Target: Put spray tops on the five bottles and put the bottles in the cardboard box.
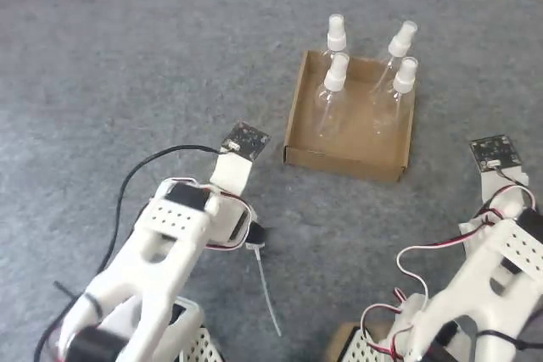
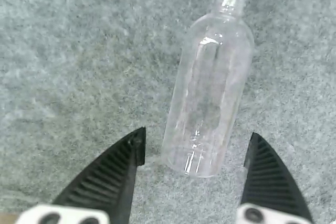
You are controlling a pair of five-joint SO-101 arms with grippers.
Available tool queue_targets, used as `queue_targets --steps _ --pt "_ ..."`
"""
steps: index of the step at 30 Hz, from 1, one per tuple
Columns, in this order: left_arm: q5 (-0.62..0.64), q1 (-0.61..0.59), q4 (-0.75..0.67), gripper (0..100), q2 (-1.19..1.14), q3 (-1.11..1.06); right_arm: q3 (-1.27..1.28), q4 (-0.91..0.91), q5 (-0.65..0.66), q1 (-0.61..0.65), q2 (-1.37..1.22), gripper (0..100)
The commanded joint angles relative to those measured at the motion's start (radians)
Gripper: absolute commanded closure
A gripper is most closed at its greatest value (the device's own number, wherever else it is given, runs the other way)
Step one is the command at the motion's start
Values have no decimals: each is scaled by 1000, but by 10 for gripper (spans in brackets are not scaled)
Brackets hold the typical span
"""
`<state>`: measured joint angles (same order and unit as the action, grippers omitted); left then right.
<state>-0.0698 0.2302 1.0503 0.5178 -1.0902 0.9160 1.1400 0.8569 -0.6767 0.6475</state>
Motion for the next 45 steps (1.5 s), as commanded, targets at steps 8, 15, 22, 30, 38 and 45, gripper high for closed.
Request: queue_targets --steps 8,15,22,30,38,45 --pt "-58 -2 -77 787 -313 113 -6 8 14 5 44 743" --pt "-60 -2 -71 842 -247 119 -6 8 14 5 44 743" --pt "-61 -17 29 855 -178 191 -6 8 14 5 44 743" --pt "-192 -107 43 855 -319 383 23 7 15 5 53 743" --pt "-235 -112 37 851 -442 441 26 2 17 7 53 743" --pt "-190 -101 9 851 -454 467 26 5 17 10 53 743"
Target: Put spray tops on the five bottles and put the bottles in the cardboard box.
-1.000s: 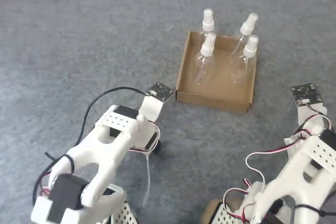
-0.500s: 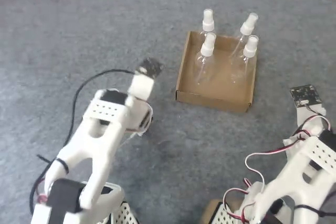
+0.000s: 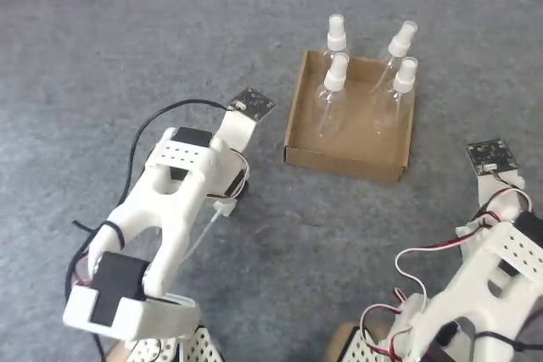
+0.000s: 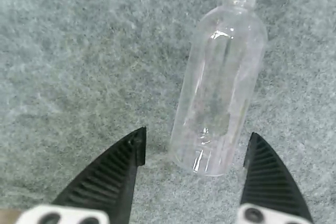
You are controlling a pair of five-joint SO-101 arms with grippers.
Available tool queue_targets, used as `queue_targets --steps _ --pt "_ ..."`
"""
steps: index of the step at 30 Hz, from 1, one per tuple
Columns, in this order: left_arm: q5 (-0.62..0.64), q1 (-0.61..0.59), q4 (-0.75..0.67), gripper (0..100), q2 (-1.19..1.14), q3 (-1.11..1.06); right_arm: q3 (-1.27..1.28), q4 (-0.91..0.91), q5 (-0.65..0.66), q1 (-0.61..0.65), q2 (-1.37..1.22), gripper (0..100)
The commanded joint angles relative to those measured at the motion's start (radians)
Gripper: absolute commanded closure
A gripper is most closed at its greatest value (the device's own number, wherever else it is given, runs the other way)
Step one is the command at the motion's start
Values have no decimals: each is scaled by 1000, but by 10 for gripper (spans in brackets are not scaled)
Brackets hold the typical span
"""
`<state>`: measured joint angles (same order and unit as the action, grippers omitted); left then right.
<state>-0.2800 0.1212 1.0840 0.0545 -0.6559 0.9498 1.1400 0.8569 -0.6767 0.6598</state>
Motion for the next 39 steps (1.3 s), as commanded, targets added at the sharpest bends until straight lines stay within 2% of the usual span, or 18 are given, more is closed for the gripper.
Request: queue_targets --steps 1,5,13,18,26,34,36,39 --pt "18 6 -31 851 9 24 -8 5 17 10 41 743" --pt "20 8 -38 851 9 -15 -8 5 17 10 41 743" --pt "25 8 -152 856 9 -125 -8 5 17 10 41 744" --pt "29 8 -153 971 20 -117 -8 5 17 5 41 744" --pt "259 5 -55 991 21 25 17 -2 17 12 42 744" --pt "516 -9 -63 988 9 105 20 -2 17 10 42 745" --pt "543 -14 -97 988 9 93 20 -2 17 5 41 745" --pt "516 -34 -147 988 11 59 20 -1 15 5 41 745"
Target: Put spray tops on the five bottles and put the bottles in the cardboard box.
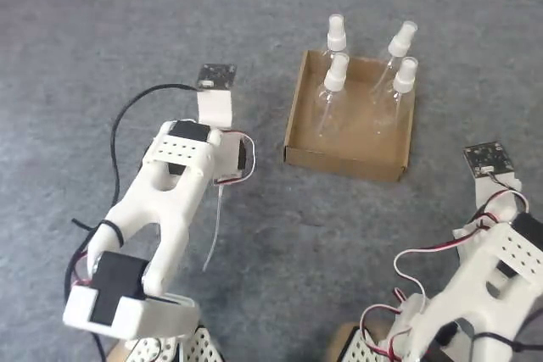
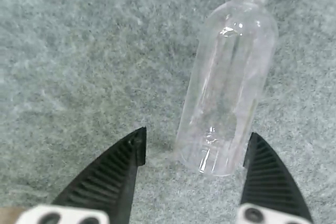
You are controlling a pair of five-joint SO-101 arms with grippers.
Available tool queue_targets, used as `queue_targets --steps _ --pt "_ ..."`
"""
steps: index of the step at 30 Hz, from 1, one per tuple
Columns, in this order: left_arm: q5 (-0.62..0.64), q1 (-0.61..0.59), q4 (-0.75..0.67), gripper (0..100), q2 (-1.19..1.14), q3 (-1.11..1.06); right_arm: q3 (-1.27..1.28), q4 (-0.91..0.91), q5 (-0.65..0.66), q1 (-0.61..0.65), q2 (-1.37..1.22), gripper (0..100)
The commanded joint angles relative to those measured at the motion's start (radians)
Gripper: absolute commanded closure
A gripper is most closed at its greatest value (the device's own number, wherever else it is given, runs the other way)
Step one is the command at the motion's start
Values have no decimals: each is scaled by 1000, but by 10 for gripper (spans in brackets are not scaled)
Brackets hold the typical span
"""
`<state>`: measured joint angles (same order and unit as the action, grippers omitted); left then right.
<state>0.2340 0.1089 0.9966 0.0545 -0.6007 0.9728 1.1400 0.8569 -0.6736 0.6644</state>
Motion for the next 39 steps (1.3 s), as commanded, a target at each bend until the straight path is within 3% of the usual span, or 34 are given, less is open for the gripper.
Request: queue_targets --steps 1,7,30,39 --pt "-3 -25 -74 988 11 -13 -3 -1 12 2 36 745" --pt "-3 -23 -167 988 20 -127 -3 -4 8 8 38 742" --pt "-6 -28 -180 988 11 -130 28 10 15 4 38 742" --pt "-6 -25 -230 988 9 -156 -127 222 77 7 38 742"
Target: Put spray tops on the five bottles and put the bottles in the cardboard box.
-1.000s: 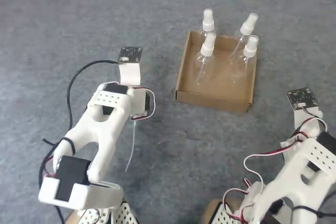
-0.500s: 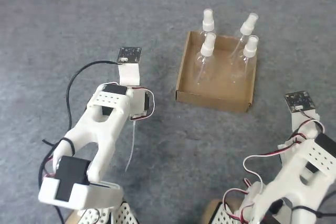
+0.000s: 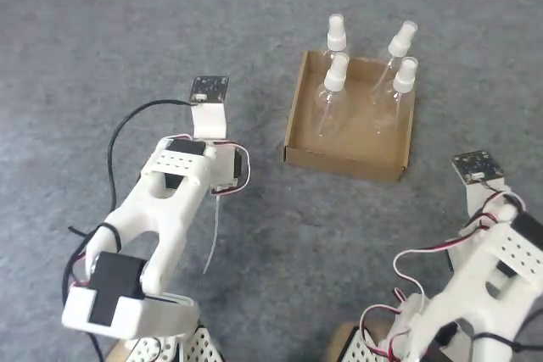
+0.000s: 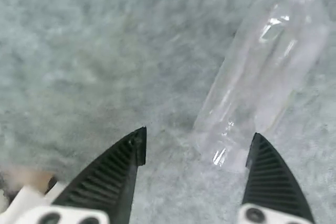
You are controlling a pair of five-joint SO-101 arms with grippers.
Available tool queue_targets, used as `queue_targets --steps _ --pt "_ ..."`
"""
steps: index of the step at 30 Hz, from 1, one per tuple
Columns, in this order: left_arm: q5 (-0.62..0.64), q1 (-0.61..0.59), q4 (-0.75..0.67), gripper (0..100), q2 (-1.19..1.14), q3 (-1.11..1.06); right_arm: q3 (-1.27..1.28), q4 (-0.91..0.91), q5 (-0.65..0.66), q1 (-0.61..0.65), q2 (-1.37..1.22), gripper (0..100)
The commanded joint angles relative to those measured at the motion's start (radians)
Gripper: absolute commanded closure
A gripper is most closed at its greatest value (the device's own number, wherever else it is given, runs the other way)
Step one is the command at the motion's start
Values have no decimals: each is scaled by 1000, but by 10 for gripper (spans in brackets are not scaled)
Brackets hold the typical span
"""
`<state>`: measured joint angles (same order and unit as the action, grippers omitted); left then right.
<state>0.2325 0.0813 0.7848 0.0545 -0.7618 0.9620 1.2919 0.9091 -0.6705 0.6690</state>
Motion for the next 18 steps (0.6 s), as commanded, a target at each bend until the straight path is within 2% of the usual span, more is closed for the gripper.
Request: queue_targets --steps 1,12,18 --pt "-5 3 -18 988 9 5 -135 82 26 4 33 742" --pt "-5 -5 -17 988 9 5 -255 102 28 -1 22 742" --pt "-135 3 -8 988 11 -4 -256 96 20 4 28 742"
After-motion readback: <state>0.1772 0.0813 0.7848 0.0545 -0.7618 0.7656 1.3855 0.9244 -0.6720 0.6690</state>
